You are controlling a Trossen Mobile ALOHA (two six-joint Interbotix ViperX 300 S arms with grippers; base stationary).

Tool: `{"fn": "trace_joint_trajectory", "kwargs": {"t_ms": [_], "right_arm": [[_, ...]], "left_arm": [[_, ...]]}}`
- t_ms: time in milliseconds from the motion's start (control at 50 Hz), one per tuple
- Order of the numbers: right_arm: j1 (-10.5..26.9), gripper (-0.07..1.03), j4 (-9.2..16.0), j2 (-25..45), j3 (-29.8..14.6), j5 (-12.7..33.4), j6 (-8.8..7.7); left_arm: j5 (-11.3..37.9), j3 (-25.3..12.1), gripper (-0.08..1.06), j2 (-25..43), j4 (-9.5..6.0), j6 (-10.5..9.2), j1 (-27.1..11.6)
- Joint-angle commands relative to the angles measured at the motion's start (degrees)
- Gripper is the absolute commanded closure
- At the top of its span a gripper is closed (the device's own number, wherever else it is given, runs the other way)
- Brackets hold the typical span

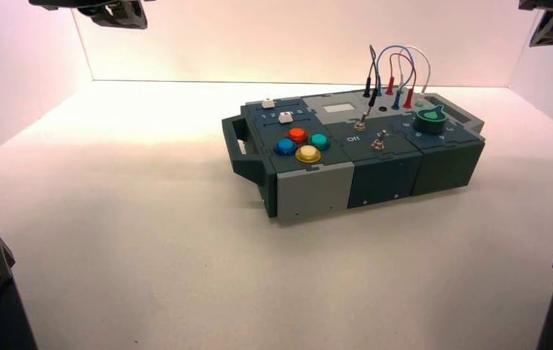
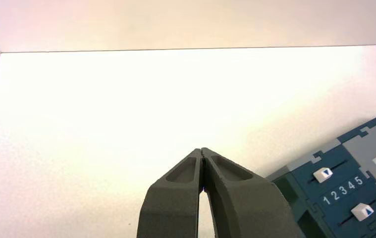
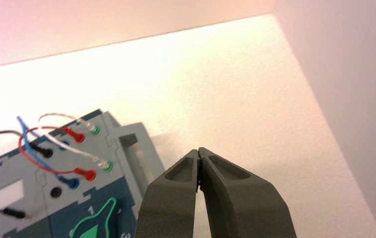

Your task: Move the box to the right.

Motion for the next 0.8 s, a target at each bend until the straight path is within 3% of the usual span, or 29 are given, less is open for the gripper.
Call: {"fn": "trace_joint_trajectory", "kwargs": {"t_ms": [20,260,800], "right_arm": [[-0.09,0.99,0.35,-1.23,-0.09,-1.49,0.18],[0.0,0.99,0.53,-0.97,0.44,-2.02,0.35],[0.88,0.99,0.62,-1.32,0.44,-2.02,1.41]], "left_arm": [[-2.29,0.18,1.01,-1.67,0.09,0.09,0.18],[-5.1,2.11,1.01,-3.16,0.0,-0.09,0.18],[-5.1,1.93,1.01,-2.99,-0.09,-0.35,0.44]]}}
